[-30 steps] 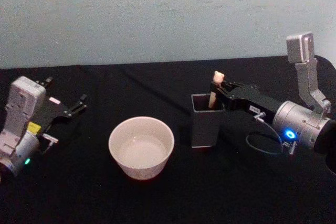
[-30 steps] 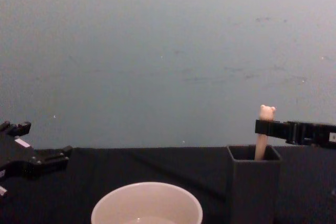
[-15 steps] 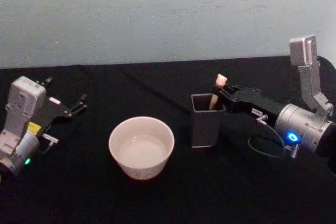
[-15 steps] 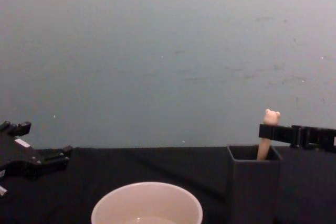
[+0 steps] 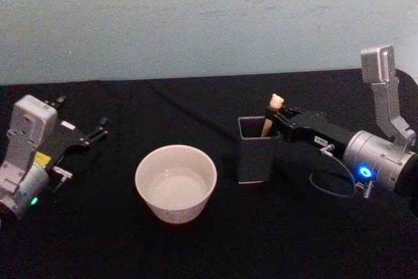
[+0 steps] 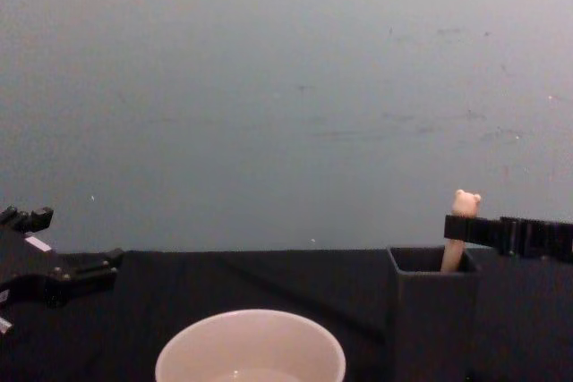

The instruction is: Pick up the stirring spoon with one hand, stir inside the cup, then place it back in its original position.

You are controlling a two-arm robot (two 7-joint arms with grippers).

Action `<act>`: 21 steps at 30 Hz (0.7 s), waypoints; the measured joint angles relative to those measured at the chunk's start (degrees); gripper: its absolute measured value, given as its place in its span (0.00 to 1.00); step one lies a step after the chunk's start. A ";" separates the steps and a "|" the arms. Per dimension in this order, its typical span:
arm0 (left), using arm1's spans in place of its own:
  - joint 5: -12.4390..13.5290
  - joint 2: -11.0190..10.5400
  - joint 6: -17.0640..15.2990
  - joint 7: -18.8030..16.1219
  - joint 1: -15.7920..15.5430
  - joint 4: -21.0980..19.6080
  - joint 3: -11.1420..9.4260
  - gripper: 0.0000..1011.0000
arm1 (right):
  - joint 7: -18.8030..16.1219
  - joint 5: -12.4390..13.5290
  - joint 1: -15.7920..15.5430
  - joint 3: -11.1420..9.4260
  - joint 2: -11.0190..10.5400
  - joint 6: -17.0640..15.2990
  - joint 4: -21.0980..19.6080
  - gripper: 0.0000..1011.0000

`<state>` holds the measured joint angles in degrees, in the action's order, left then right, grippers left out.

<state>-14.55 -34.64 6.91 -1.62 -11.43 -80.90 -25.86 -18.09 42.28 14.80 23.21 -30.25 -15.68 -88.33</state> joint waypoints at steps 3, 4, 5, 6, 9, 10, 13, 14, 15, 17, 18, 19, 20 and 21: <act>0.00 0.00 0.00 0.00 0.00 0.00 0.00 0.99 | 0.00 0.00 0.00 0.01 0.00 0.01 0.00 0.21; 0.00 0.00 0.00 0.00 0.00 0.00 0.00 0.99 | -0.01 0.00 0.00 0.01 0.00 0.02 0.00 0.21; 0.00 0.00 0.00 0.00 0.00 0.00 0.00 0.99 | -0.01 0.00 0.00 0.01 0.00 0.02 0.00 0.21; 0.00 0.00 0.00 0.00 0.00 0.00 0.00 0.99 | -0.01 0.01 0.01 0.01 0.00 0.02 0.00 0.21; 0.00 0.00 0.00 0.00 0.00 0.00 0.00 0.99 | -0.02 0.01 0.02 0.01 0.00 0.04 0.00 0.21; 0.00 0.00 0.00 0.00 0.00 0.00 0.00 0.99 | -0.02 0.01 0.03 0.01 0.00 0.04 0.00 0.21; 0.00 0.00 0.00 0.00 0.00 0.00 0.00 0.99 | -0.03 0.01 0.04 0.01 0.00 0.05 0.01 0.21; 0.00 0.00 0.00 0.00 0.00 0.00 0.00 0.99 | -0.03 0.02 0.04 0.01 0.00 0.06 0.01 0.21; 0.00 0.00 0.00 0.00 0.00 0.00 0.00 0.99 | -0.04 0.02 0.04 0.01 0.00 0.06 0.01 0.21; 0.00 0.00 0.00 0.00 0.00 0.00 0.00 0.99 | -0.04 0.03 0.06 0.01 0.00 0.07 0.02 0.21; 0.00 0.00 0.00 0.00 0.00 0.00 0.00 0.99 | -0.05 0.03 0.06 0.01 0.00 0.07 0.02 0.21; 0.00 0.00 0.00 0.00 0.00 0.00 0.00 0.99 | -0.05 0.04 0.07 0.01 0.00 0.08 0.02 0.24; 0.00 0.00 0.00 0.00 0.00 0.00 0.00 0.99 | -0.05 0.04 0.07 0.01 0.00 0.09 0.02 0.25; 0.00 0.00 0.00 0.00 0.00 0.00 0.00 0.99 | -0.06 0.05 0.07 0.01 0.00 0.09 0.02 0.27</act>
<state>-14.55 -34.65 6.91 -1.62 -11.43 -80.90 -25.86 -18.15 42.33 14.87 23.22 -30.24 -15.59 -88.31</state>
